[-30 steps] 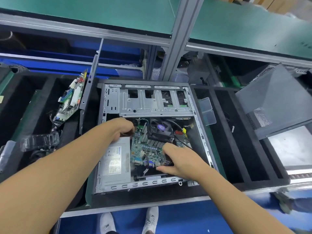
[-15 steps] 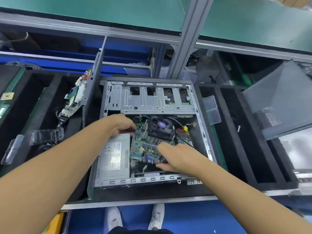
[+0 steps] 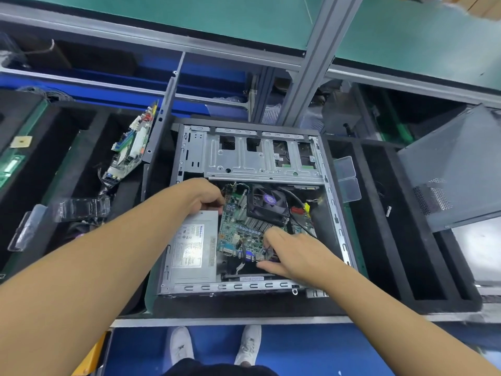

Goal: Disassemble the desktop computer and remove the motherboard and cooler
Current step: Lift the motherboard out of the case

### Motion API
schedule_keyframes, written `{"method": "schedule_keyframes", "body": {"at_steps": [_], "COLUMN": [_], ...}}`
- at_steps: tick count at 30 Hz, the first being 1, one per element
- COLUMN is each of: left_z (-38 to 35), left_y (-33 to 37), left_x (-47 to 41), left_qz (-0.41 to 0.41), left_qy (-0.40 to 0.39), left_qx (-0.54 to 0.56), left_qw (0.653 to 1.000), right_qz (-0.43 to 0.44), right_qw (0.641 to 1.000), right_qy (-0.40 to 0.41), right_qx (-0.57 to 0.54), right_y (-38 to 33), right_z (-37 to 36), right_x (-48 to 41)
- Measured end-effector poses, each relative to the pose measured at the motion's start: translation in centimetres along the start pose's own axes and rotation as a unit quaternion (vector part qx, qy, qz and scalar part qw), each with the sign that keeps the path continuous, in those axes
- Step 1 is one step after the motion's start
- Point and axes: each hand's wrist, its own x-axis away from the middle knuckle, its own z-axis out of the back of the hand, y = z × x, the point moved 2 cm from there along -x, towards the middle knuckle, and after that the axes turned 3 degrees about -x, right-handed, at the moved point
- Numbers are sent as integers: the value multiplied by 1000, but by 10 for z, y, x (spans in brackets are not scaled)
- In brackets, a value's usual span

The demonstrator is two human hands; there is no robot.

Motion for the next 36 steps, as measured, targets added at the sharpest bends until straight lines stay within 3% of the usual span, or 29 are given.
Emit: {"method": "schedule_keyframes", "body": {"at_steps": [5, 11, 16, 25, 36], "left_z": [3, 4, 7, -13, -13], "left_y": [4, 3, 3, 3, -1], "left_x": [4, 5, 10, 23, 25], "left_qz": [-18, -33, -39, -93, -95], "left_qy": [-16, -2, 9, 62, 70], "left_qx": [73, 34, -132, -367, -292], "left_qw": [997, 999, 990, 923, 949], "right_qz": [29, 62, 55, 20, -41], "right_qw": [997, 996, 998, 984, 986], "right_qy": [-19, -1, -31, -10, 39], "right_qx": [63, 64, 0, -177, -160], "right_y": [-6, -9, -7, 3, 0], "right_z": [0, 5, 9, 14, -1], "right_x": [-10, -7, -2, 9, 12]}}
